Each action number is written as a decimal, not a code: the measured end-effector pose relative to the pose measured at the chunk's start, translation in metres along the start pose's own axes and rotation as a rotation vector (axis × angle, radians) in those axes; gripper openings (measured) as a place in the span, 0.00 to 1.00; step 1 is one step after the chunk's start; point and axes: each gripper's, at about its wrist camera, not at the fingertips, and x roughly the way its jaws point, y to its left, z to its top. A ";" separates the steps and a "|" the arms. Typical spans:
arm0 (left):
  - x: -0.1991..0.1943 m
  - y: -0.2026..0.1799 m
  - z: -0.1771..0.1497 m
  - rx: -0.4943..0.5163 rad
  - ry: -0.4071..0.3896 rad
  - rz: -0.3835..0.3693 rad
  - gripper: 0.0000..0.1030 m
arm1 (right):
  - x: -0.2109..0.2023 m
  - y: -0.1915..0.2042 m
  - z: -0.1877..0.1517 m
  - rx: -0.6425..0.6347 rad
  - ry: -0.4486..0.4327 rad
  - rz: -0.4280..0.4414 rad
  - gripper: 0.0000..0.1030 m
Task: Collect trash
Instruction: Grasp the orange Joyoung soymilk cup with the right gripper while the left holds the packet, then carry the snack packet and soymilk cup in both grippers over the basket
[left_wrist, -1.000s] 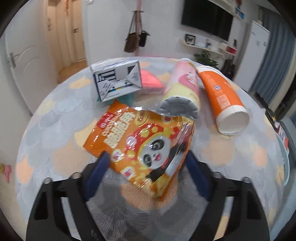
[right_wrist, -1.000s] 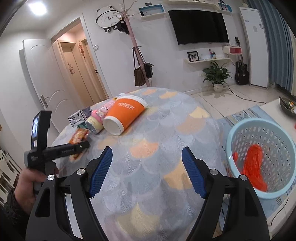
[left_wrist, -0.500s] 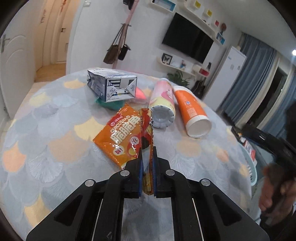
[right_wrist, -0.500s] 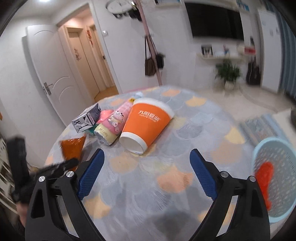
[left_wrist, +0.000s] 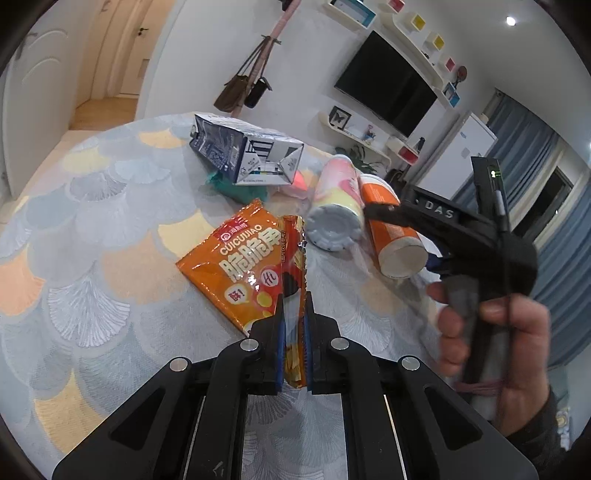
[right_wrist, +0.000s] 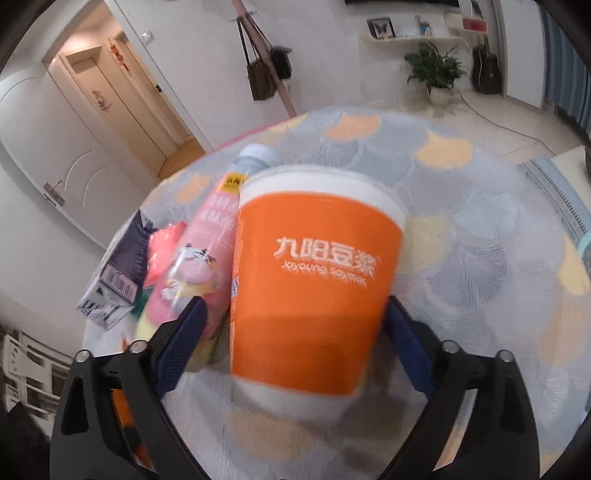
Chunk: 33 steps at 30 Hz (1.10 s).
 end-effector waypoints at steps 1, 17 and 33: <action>-0.002 0.001 0.000 -0.005 -0.008 -0.005 0.06 | 0.003 0.002 0.000 -0.009 -0.006 -0.019 0.92; -0.008 0.005 0.000 -0.017 -0.047 -0.016 0.06 | -0.062 -0.003 -0.050 -0.060 -0.178 -0.013 0.70; -0.052 -0.040 -0.031 0.157 -0.104 0.207 0.06 | -0.158 -0.024 -0.118 -0.157 -0.308 -0.001 0.70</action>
